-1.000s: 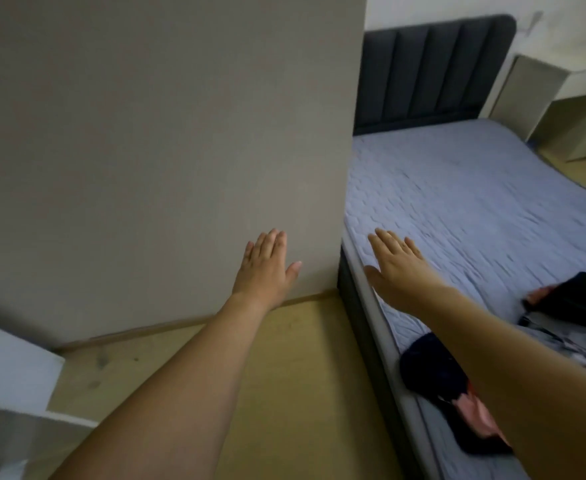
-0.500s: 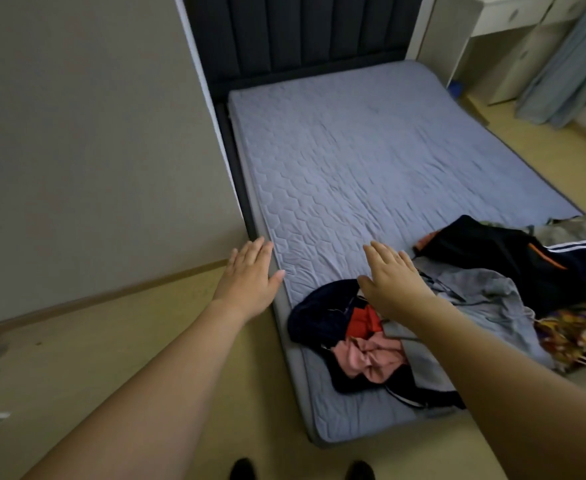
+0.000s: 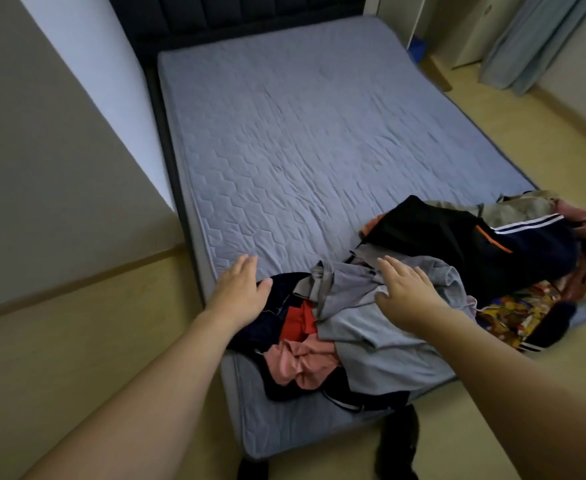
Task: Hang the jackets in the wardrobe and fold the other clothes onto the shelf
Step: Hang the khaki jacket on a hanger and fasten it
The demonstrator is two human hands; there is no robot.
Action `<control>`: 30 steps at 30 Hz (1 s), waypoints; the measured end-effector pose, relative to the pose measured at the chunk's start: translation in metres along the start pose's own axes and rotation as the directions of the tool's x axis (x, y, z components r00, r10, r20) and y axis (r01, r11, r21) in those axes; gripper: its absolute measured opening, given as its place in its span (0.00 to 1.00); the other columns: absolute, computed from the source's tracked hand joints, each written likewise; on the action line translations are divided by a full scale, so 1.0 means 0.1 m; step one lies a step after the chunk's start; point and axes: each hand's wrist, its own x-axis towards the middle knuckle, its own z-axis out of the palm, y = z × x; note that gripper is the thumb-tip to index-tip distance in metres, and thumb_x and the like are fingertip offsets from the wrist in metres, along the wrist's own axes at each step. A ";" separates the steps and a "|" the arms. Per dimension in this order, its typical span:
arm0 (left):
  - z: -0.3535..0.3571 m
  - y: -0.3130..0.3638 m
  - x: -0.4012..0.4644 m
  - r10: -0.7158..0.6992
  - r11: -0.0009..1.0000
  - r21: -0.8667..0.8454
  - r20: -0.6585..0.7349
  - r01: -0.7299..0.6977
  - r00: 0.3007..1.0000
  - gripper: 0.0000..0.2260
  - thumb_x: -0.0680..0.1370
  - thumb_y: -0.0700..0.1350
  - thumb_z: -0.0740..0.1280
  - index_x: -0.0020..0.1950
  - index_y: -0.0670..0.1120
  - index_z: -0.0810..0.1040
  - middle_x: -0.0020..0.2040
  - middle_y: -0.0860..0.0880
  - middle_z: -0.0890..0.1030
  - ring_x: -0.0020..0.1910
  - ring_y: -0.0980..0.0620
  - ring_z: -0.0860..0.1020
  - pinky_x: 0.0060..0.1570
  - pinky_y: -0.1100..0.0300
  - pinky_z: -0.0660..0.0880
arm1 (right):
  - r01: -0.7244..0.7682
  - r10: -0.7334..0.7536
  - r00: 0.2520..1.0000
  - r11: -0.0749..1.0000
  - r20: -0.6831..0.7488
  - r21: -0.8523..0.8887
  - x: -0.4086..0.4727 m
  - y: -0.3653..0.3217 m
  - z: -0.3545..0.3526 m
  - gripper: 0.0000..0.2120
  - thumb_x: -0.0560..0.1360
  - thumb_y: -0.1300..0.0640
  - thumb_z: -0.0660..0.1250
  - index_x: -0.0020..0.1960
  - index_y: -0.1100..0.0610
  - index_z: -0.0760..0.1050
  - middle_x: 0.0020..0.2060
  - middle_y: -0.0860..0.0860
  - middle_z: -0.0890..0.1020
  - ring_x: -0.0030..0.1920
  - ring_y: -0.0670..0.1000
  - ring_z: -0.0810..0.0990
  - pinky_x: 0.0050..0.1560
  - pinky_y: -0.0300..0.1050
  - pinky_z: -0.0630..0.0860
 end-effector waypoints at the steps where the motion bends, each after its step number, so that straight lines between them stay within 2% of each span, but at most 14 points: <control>1: 0.15 0.15 0.11 -0.006 1.000 -0.011 0.018 0.006 1.000 0.28 0.82 0.53 0.58 0.78 0.42 0.56 0.78 0.43 0.57 0.77 0.46 0.55 0.75 0.53 0.53 | -0.012 0.012 1.000 1.000 0.016 -0.002 0.10 0.23 0.01 0.31 0.80 0.51 0.53 0.79 0.54 0.46 0.78 0.50 0.48 0.77 0.51 0.48 0.76 0.51 0.44; 8: 1.08 1.07 0.83 -0.138 0.986 -0.082 0.111 0.147 0.984 0.27 0.82 0.51 0.59 0.78 0.43 0.57 0.78 0.45 0.58 0.76 0.46 0.58 0.74 0.52 0.56 | 0.003 0.002 0.994 0.999 0.105 -0.048 0.84 1.67 0.17 0.30 0.80 0.49 0.53 0.79 0.54 0.47 0.78 0.52 0.52 0.77 0.53 0.52 0.74 0.50 0.48; 15: 1.78 1.59 1.22 -0.185 0.978 -0.062 0.191 0.200 0.964 0.27 0.81 0.50 0.61 0.77 0.44 0.58 0.77 0.45 0.59 0.75 0.46 0.59 0.73 0.55 0.57 | -0.077 0.070 0.972 0.997 0.225 0.023 1.17 2.59 0.35 0.31 0.79 0.50 0.55 0.78 0.55 0.48 0.78 0.51 0.52 0.76 0.54 0.54 0.74 0.51 0.53; 20: 2.10 2.04 1.52 -0.133 0.991 0.006 0.218 0.135 0.967 0.27 0.80 0.51 0.61 0.77 0.45 0.59 0.77 0.46 0.60 0.75 0.45 0.60 0.73 0.54 0.57 | -0.147 0.113 0.959 0.982 0.260 0.117 1.25 3.06 0.51 0.31 0.79 0.52 0.56 0.78 0.55 0.48 0.78 0.51 0.52 0.75 0.56 0.57 0.73 0.51 0.57; 25: 2.23 2.52 1.63 -0.104 0.994 0.042 0.239 0.097 0.965 0.26 0.80 0.52 0.60 0.77 0.49 0.59 0.77 0.51 0.59 0.74 0.48 0.61 0.71 0.53 0.57 | -0.203 0.157 0.948 0.969 0.278 0.144 1.15 3.43 0.49 0.31 0.78 0.51 0.56 0.78 0.54 0.49 0.76 0.52 0.56 0.74 0.56 0.60 0.71 0.52 0.59; 30: 2.40 2.82 1.78 -0.028 1.000 0.016 0.262 0.024 0.965 0.25 0.80 0.49 0.62 0.76 0.46 0.62 0.75 0.46 0.64 0.73 0.45 0.65 0.71 0.55 0.61 | -0.280 0.180 0.926 0.916 0.331 0.288 1.20 3.63 0.60 0.29 0.78 0.54 0.57 0.76 0.55 0.52 0.74 0.56 0.61 0.69 0.60 0.66 0.65 0.54 0.68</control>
